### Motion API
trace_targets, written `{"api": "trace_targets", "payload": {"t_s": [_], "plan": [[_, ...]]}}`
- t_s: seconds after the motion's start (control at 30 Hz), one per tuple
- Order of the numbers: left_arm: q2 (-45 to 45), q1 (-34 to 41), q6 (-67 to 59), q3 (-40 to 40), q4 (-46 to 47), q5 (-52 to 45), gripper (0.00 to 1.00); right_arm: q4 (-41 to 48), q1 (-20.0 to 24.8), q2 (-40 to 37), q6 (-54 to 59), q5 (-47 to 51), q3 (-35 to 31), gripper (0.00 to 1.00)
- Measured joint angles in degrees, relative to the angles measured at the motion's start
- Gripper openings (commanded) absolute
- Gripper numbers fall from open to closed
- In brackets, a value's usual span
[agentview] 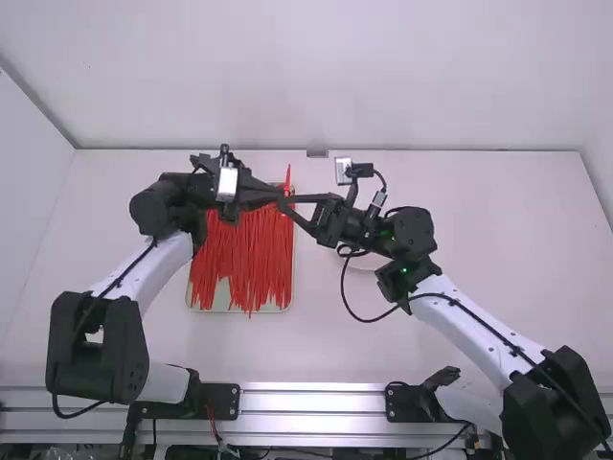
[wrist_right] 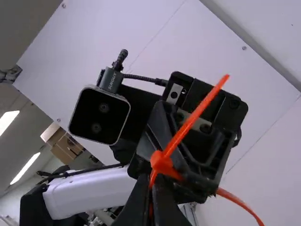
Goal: Fasten the cable tie
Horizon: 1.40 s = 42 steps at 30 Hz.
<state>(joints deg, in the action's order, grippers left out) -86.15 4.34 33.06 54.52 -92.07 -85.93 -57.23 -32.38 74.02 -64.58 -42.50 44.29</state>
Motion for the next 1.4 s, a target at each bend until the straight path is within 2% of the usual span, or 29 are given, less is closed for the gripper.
{"api": "trace_targets", "payload": {"t_s": [0.67,0.87,1.1,1.2,1.4], "plan": [[0.0,0.02,0.17,-0.55,0.22,1.62,0.01,3.08,1.4,0.0,1.14,-1.68,1.62,0.0],[0.0,-2.21,0.48,-1.25,0.02,-0.72,0.01,5.11,4.2,0.0,2.27,-4.98,2.43,0.25],[0.02,-3.04,0.63,-1.25,-0.17,-3.04,0.01,5.22,6.8,0.0,1.9,-5.2,2.69,0.37],[0.02,-2.99,0.63,-1.25,-0.17,-3.39,0.01,5.22,6.82,0.0,1.84,-5.16,2.69,0.48],[0.02,-2.93,1.25,-1.25,-0.17,-3.48,0.01,5.22,4.87,0.0,1.75,-3.8,2.69,0.52]]}}
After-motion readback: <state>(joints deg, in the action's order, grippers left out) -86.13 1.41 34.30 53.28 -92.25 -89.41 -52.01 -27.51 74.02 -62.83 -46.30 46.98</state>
